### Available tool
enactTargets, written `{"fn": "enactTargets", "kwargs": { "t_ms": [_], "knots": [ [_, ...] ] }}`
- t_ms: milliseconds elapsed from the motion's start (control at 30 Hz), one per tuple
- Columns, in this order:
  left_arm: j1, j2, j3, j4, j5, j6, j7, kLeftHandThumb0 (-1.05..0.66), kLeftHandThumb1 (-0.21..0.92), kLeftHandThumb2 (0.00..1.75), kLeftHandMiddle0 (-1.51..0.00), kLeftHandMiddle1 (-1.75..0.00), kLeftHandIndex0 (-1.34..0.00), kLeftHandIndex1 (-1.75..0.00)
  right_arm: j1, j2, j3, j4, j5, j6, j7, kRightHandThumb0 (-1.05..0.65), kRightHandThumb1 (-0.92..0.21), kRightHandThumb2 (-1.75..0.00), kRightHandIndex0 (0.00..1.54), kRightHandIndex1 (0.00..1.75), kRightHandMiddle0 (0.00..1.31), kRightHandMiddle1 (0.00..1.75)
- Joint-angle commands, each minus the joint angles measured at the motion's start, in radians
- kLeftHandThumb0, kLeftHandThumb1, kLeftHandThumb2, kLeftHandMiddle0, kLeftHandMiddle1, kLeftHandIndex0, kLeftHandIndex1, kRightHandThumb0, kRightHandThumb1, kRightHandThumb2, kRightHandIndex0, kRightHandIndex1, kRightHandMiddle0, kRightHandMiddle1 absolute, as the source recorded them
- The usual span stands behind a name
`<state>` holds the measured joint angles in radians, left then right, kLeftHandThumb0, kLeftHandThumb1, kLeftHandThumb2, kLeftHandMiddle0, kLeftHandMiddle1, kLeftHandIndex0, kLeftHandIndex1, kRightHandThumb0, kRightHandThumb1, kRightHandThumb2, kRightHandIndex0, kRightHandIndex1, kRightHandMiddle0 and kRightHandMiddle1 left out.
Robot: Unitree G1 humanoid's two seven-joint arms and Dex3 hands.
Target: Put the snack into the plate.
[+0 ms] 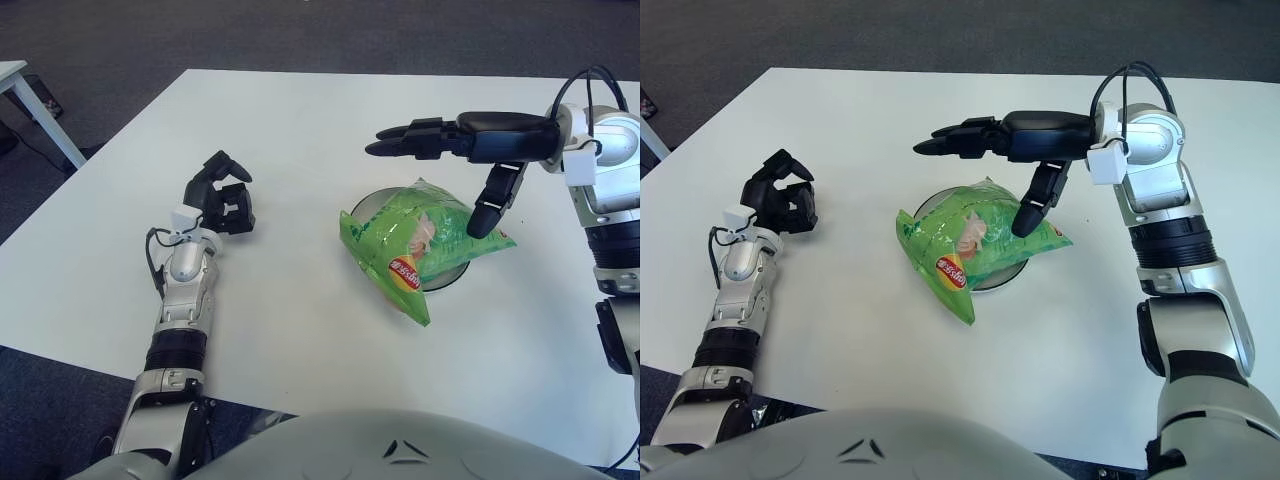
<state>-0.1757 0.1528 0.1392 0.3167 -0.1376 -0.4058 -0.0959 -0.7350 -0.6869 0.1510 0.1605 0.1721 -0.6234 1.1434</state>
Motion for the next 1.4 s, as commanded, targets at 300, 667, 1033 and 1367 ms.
{"fn": "enactTargets", "kwargs": {
  "t_ms": [300, 667, 1033, 1367],
  "knots": [
    [0.128, -0.071, -0.011, 0.107, -0.009, 0.004, -0.006, -0.48, 0.32, 1.31, -1.3, -1.75, -0.61, -1.75, -0.023, 0.0, -0.004, 0.007, 0.008, -0.007, 0.005, -0.82, -0.56, -0.51, 0.0, 0.0, 0.0, 0.0],
    [0.129, -0.067, -0.007, 0.107, -0.01, 0.005, -0.005, -0.48, 0.31, 1.33, -1.3, -1.75, -0.62, -1.75, -0.024, 0.004, 0.0, 0.002, 0.002, -0.003, 0.0, -0.82, -0.55, -0.52, 0.0, 0.0, 0.0, 0.0],
    [0.132, -0.06, -0.005, 0.109, -0.005, -0.001, -0.003, -0.48, 0.3, 1.33, -1.31, -1.75, -0.62, -1.75, -0.025, 0.01, 0.004, -0.005, -0.005, 0.003, -0.005, -0.82, -0.55, -0.53, 0.0, 0.0, 0.0, 0.0],
    [0.136, -0.058, -0.003, 0.104, -0.007, 0.004, -0.006, -0.49, 0.3, 1.34, -1.31, -1.75, -0.63, -1.75, -0.026, 0.015, 0.006, -0.01, -0.01, 0.008, -0.008, -0.82, -0.55, -0.53, 0.0, 0.0, 0.0, 0.0]
  ]
}}
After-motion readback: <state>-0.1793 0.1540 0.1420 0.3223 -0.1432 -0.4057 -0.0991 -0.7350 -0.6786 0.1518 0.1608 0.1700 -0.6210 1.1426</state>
